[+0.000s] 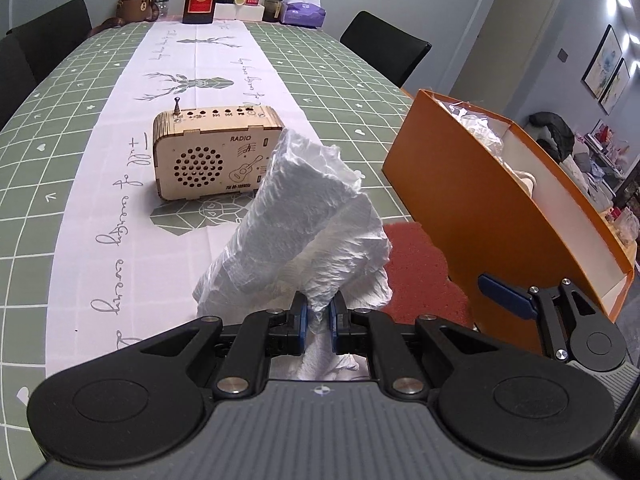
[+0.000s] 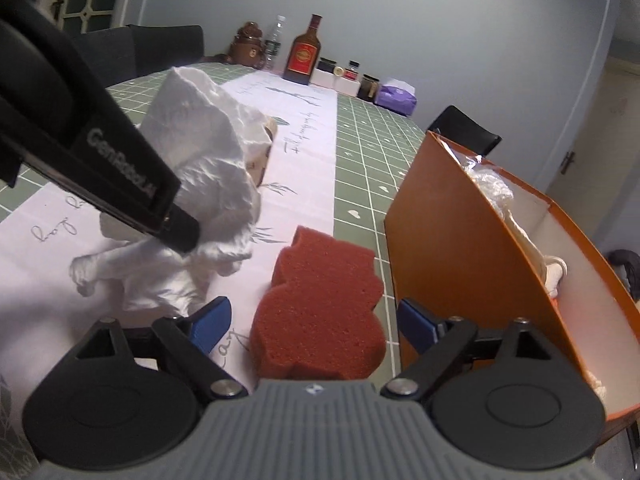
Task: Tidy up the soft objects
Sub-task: 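Lift the tissue and sponge and carry them toward the orange box, then lower the tissue and sponge into the orange box while both tools open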
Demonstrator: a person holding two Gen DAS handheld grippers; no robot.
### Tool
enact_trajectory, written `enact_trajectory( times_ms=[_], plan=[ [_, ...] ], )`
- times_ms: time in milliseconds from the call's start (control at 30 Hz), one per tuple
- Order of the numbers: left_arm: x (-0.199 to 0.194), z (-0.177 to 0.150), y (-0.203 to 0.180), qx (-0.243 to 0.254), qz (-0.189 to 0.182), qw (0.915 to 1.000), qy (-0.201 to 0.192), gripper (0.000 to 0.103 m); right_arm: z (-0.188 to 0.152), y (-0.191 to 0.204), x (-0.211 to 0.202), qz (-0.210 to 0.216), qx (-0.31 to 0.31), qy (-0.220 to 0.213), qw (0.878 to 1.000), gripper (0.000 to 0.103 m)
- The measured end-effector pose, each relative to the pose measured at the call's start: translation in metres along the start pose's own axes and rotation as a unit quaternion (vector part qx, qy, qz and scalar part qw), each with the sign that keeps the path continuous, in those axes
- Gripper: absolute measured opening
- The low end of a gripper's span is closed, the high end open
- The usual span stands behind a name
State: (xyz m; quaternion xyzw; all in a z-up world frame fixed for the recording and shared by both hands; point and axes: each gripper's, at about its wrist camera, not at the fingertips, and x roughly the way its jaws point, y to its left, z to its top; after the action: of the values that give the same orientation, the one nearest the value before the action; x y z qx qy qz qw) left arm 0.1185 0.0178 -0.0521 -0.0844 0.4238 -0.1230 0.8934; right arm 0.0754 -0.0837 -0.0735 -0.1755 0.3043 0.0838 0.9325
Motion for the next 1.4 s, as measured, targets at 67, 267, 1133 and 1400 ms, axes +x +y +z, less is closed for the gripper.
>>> enact_trajectory(
  times_ms=[67, 267, 1133, 1400],
  plan=[
    [0.003, -0.001, 0.002, -0.002, -0.005, 1.0, 0.004, 0.012, -0.001, -0.001, 0.006, 0.002, 0.012, 0.014, 1.0, 0.088],
    [0.009, -0.001, 0.006, -0.005, -0.017, 0.9998, 0.012, 0.012, -0.007, 0.001, 0.014, -0.002, 0.026, 0.032, 0.999, 0.078],
    [-0.031, 0.016, -0.01, 0.0, 0.008, 0.9993, -0.038, 0.011, 0.041, -0.035, -0.042, 0.065, -0.042, -0.053, 0.996, 0.062],
    [-0.056, 0.055, -0.06, 0.046, -0.04, 0.9952, -0.077, 0.011, 0.073, -0.087, -0.065, 0.068, -0.064, -0.067, 0.993, 0.063]
  ],
)
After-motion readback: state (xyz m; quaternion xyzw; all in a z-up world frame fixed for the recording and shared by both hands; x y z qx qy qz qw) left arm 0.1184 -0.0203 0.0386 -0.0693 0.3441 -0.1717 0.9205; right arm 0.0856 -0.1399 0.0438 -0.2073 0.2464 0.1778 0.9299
